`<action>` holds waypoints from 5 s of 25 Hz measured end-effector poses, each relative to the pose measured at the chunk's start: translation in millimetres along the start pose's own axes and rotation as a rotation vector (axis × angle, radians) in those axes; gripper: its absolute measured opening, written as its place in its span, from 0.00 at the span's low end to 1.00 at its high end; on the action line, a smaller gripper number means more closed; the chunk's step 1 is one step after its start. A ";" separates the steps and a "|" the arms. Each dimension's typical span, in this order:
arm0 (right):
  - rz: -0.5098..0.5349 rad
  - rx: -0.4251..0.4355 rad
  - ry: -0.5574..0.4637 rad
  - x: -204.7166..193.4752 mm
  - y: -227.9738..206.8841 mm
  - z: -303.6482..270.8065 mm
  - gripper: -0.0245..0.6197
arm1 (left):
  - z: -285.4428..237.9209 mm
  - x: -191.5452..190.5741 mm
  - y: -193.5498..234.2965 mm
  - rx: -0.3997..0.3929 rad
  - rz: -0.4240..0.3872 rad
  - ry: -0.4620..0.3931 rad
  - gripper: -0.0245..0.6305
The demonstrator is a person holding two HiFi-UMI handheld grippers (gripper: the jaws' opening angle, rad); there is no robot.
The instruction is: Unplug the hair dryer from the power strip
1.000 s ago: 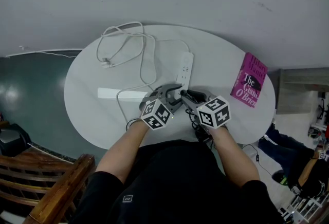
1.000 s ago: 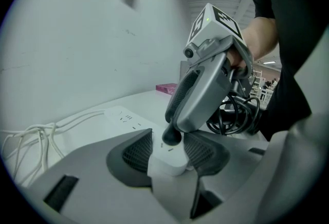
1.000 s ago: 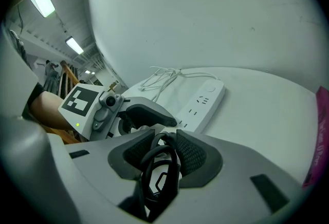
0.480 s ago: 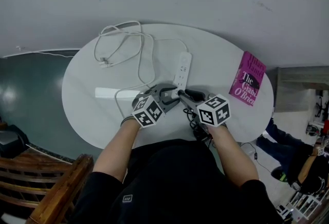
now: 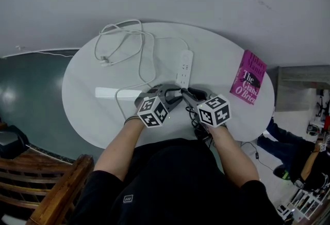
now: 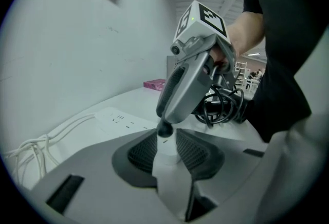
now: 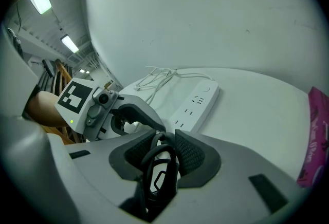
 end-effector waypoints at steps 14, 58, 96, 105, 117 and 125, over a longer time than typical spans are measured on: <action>0.122 -0.060 0.010 -2.6 1.3 -0.7 0.16 | -6.6 0.6 -4.9 0.023 0.021 -0.023 0.19; -0.026 -0.092 -0.131 1.6 -8.5 43.4 0.15 | -3.7 -0.8 6.4 0.042 0.107 -0.042 0.33; -0.401 -0.425 -0.509 -23.6 -100.6 147.0 0.22 | 147.3 74.1 -27.6 0.352 0.171 -0.424 0.25; -0.374 -0.283 -0.655 -25.1 -83.1 196.2 0.15 | 141.8 113.3 -46.8 0.516 0.236 -0.386 0.21; -0.023 -0.122 -0.867 46.2 -46.7 277.7 0.12 | 168.5 205.9 -73.5 0.717 0.179 -0.398 0.16; 0.071 -0.153 -0.980 59.3 -4.9 316.8 0.10 | 199.2 215.3 -95.1 0.776 0.117 -0.434 0.11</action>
Point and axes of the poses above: the fingertips, and each gripper's own axes: z backward along the fingers, y to its left, x out of its top, the point moved 8 cm from there along z, backward along the fingers, and after that the axes turned 8 degrees about -x, right-handed, at the moved point
